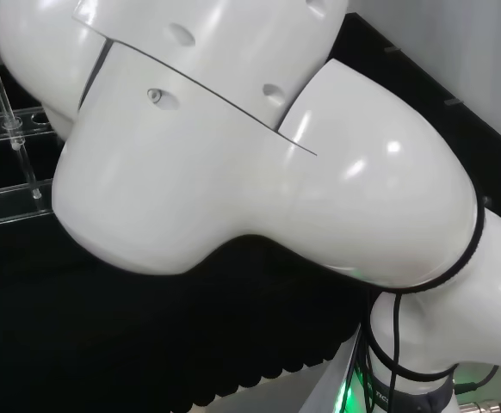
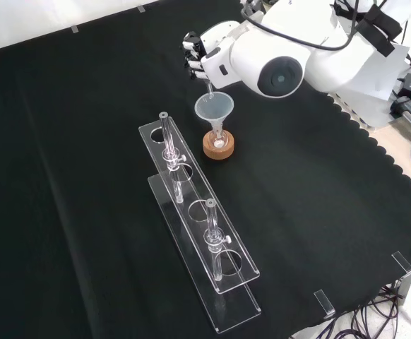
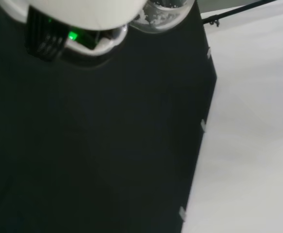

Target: Pour all the NaCl from the weighing funnel into the round-bottom flask.

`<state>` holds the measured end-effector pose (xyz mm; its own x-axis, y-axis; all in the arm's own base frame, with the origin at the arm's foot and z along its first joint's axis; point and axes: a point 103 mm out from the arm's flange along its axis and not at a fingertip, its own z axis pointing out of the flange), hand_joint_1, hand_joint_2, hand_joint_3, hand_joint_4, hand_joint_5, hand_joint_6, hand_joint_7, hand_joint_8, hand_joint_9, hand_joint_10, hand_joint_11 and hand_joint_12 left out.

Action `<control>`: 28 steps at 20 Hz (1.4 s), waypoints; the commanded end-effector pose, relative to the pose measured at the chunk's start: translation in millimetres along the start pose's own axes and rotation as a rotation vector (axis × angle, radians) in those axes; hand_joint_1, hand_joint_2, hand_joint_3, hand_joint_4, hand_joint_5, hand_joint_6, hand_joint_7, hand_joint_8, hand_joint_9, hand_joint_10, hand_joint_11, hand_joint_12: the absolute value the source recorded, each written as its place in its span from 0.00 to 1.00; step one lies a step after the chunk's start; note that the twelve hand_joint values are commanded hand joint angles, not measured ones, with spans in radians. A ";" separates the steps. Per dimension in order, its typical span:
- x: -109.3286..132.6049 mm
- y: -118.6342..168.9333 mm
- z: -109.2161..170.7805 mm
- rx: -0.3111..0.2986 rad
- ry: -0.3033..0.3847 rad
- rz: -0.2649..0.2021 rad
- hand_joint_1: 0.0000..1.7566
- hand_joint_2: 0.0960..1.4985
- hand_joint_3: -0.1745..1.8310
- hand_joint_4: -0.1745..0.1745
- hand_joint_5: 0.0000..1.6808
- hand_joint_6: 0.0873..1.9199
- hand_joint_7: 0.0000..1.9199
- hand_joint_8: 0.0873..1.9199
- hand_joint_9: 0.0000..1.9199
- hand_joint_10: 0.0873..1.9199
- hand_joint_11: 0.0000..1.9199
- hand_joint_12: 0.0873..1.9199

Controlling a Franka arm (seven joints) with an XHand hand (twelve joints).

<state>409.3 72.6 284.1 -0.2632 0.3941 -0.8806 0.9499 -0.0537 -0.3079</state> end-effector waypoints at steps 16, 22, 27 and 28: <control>-40.6 8.0 33.0 -0.049 0.435 0.002 0.66 0.38 0.37 1.00 0.94 0.00 0.62 0.20 0.78 0.00 0.65 0.36; -54.6 8.3 43.7 -0.062 0.571 -0.009 0.66 0.38 0.37 1.00 0.94 0.00 0.62 0.20 0.78 0.00 0.65 0.36; -60.3 9.3 53.0 -0.059 0.692 -0.008 0.66 0.38 0.37 1.00 0.94 0.00 0.62 0.20 0.78 0.00 0.65 0.36; -60.9 9.9 54.6 -0.057 0.710 -0.010 0.66 0.38 0.37 1.00 0.94 0.00 0.62 0.20 0.78 0.00 0.65 0.36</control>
<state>424.0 4.3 316.2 -0.1291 0.8394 -0.5280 0.9616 -0.0242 -0.2735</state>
